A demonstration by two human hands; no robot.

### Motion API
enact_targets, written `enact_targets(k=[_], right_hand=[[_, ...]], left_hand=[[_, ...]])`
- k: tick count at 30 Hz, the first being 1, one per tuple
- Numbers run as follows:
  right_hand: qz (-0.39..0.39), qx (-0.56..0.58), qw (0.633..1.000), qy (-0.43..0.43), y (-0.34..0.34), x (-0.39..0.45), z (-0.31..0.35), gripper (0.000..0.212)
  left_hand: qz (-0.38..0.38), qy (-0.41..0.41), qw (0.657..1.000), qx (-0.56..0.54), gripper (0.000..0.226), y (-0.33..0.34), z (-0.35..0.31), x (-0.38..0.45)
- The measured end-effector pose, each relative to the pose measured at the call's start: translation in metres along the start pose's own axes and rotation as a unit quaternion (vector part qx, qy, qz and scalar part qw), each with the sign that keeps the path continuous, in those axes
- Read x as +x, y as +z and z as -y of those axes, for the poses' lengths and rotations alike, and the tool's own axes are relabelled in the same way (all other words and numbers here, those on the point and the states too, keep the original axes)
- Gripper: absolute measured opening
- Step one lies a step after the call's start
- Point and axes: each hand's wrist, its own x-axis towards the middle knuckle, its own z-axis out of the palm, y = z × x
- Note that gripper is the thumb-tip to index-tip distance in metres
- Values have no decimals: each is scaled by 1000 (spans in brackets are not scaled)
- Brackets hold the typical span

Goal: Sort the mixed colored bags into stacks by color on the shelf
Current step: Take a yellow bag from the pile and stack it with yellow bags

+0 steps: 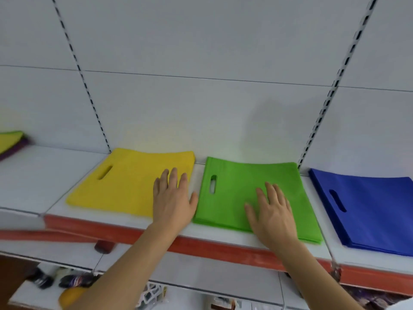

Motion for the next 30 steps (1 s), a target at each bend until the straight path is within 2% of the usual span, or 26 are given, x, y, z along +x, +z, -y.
enact_targets(k=[6,20,25,30], right_hand=[[-19,-2,996,-89,-5,-3,98,83],[-7,34,973,-229,22,-63,404,80],[6,34,958,-284,33,-52,503,84],[2,52,946,-319,55,-25,595,86]], left_hand=[[-8,-58,998,26,70,-25,85,-24],[8,-169,984,47,71,-88,366,-129],[-3,-224,974,28,70,-99,446,-145],[-6,-244,969,36,68,-101,523,-140]])
